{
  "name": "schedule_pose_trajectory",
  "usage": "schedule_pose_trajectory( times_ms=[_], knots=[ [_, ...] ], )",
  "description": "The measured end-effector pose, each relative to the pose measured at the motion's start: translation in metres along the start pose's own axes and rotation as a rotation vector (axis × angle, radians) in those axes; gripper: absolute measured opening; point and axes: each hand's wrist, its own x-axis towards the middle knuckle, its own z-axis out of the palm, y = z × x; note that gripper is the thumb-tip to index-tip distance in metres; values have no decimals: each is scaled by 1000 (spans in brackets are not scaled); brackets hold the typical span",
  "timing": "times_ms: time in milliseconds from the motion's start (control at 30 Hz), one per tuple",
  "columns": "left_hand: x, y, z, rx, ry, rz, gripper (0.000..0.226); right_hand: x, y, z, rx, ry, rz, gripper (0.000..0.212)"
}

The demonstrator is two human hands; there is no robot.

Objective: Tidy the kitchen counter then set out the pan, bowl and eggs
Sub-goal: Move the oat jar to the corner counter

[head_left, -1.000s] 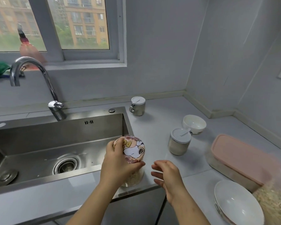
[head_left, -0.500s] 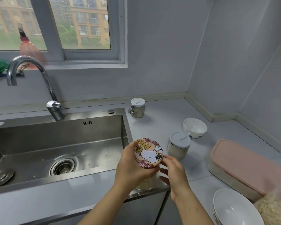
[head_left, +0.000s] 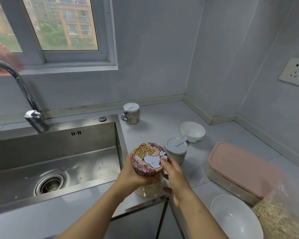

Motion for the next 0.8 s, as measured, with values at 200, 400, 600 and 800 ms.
schedule_pose_trajectory(
  times_ms=[200,400,600,800],
  knots=[
    [5,-18,-12,32,-104,-141,99,12,7,-3,-34,-81,20,26],
    [2,-22,-9,47,-30,-184,104,27,15,-1,-161,-16,-52,39],
    [-5,-22,3,26,90,-134,87,23,18,-8,-17,-151,-43,39],
    [-7,-28,9,-98,110,-153,91,14,32,-17,23,-327,-81,86]
  ],
)
